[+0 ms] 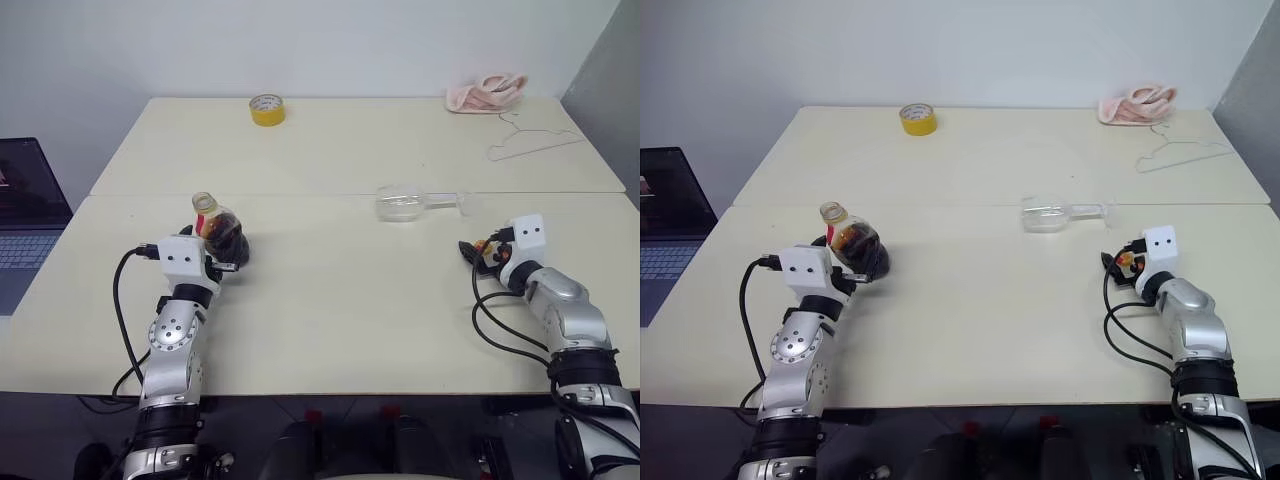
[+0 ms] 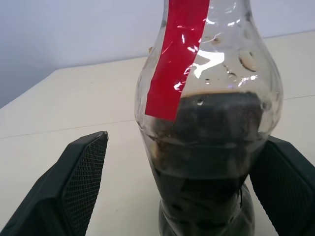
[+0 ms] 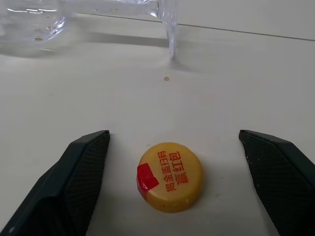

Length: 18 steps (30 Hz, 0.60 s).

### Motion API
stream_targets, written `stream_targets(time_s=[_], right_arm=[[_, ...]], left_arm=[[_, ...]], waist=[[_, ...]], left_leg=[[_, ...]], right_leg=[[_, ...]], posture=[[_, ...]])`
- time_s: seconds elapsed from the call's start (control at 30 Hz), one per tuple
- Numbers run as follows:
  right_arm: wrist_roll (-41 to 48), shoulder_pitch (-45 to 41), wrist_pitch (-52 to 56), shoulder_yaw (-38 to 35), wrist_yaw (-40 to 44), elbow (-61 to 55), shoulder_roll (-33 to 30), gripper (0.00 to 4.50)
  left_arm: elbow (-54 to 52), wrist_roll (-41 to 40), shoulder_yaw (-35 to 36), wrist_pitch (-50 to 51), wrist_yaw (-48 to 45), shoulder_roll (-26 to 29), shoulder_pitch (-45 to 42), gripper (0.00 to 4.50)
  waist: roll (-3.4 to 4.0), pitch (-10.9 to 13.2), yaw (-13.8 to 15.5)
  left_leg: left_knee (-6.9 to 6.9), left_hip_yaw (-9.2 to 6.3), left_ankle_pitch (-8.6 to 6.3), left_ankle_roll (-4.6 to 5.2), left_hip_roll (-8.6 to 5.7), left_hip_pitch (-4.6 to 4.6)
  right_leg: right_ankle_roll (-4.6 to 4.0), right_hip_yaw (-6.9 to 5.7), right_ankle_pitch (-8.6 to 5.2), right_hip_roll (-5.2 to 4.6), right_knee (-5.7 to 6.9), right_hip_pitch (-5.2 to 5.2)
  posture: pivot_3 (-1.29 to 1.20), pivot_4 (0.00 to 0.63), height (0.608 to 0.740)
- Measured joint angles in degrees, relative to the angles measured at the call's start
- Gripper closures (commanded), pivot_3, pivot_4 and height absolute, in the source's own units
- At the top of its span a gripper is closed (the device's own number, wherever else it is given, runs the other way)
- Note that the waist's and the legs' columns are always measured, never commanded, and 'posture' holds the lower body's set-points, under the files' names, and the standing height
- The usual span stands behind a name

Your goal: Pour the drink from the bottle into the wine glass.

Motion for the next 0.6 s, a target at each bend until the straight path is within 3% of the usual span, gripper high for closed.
stream_targets(time_s=[0.6], right_arm=[[-1.35, -0.45, -1.43, 0.06, 0.76, 1.01, 0.0, 0.0]], left_arm=[[-1.34, -1.59, 0.4, 1.04, -0.77, -0.01, 0.82, 0.03]], waist=[[0.0, 0.0, -0.01]], left_leg=[[0.0, 0.0, 0.0, 0.0, 0.0, 0.0]], right_leg=[[0.0, -0.01, 0.0, 0.0, 0.0, 0.0]], posture=[[0.0, 0.15, 0.74]])
